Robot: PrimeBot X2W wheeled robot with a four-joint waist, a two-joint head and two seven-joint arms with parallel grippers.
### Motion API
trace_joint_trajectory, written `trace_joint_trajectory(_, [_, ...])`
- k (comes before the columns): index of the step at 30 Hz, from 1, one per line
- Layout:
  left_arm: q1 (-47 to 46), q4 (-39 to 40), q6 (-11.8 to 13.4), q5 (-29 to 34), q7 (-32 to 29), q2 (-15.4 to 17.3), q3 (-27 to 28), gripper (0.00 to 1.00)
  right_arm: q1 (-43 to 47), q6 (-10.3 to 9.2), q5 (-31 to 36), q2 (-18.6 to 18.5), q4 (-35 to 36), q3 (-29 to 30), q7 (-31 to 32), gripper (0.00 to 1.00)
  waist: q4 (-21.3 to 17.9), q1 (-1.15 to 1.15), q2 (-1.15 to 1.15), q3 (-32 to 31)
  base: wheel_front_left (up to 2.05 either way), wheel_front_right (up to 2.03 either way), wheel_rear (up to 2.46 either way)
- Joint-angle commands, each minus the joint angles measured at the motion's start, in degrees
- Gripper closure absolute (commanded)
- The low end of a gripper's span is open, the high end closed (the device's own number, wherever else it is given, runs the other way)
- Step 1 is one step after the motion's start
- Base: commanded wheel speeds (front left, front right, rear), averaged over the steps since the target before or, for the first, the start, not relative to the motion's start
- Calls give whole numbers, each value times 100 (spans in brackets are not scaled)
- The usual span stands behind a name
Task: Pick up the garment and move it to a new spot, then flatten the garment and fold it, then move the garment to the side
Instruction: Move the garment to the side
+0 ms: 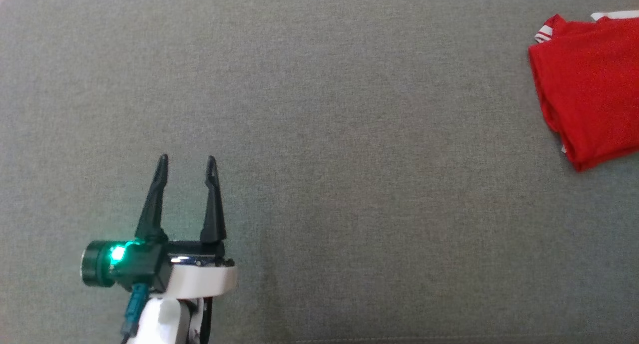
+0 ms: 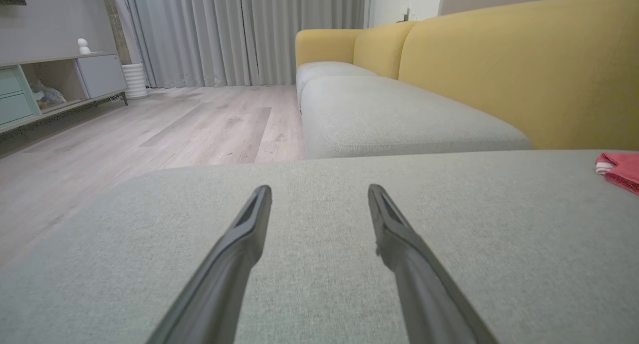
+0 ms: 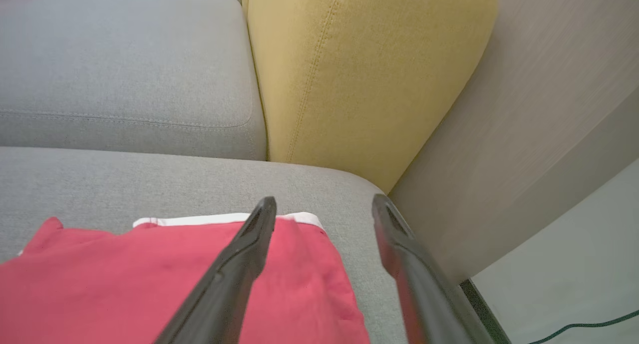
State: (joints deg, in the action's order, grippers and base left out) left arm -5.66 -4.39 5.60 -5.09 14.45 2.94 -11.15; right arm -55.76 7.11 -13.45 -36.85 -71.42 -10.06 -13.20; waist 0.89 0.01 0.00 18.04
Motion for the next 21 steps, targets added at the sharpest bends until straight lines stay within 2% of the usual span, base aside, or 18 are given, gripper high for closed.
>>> trace_joint_trajectory(1, [-138,263,33,-37,55,-6,227,0,-11,37,58,-38,102,-2,-111,0,-16,-1,0,-57,0,0,0])
trace_joint_trajectory(6, [-46,220,-99,-127,55,-6,329,0,379,37,-54,594,403,368,-173,0,-34,-1,0,-357,0,0,0])
trace_joint_trajectory(14, [267,-102,-101,-533,55,-6,448,0,2377,37,-105,2055,2299,926,-178,0,-33,-1,0,-1136,0,0,0])
trace_joint_trajectory(18, [463,-203,-24,-521,55,-6,510,0,3537,37,50,2864,3415,949,-179,0,-58,-1,0,-1556,0,0,0])
trace_joint_trajectory(19, [463,-203,-24,-521,55,-6,510,0,3537,37,50,2864,3415,949,-179,0,-58,-1,0,-1556,0,0,0])
trace_joint_trajectory(21, [578,-227,19,-499,55,-6,550,0,4076,37,66,3097,4005,762,-179,0,-80,-1,0,-1713,0,0,0])
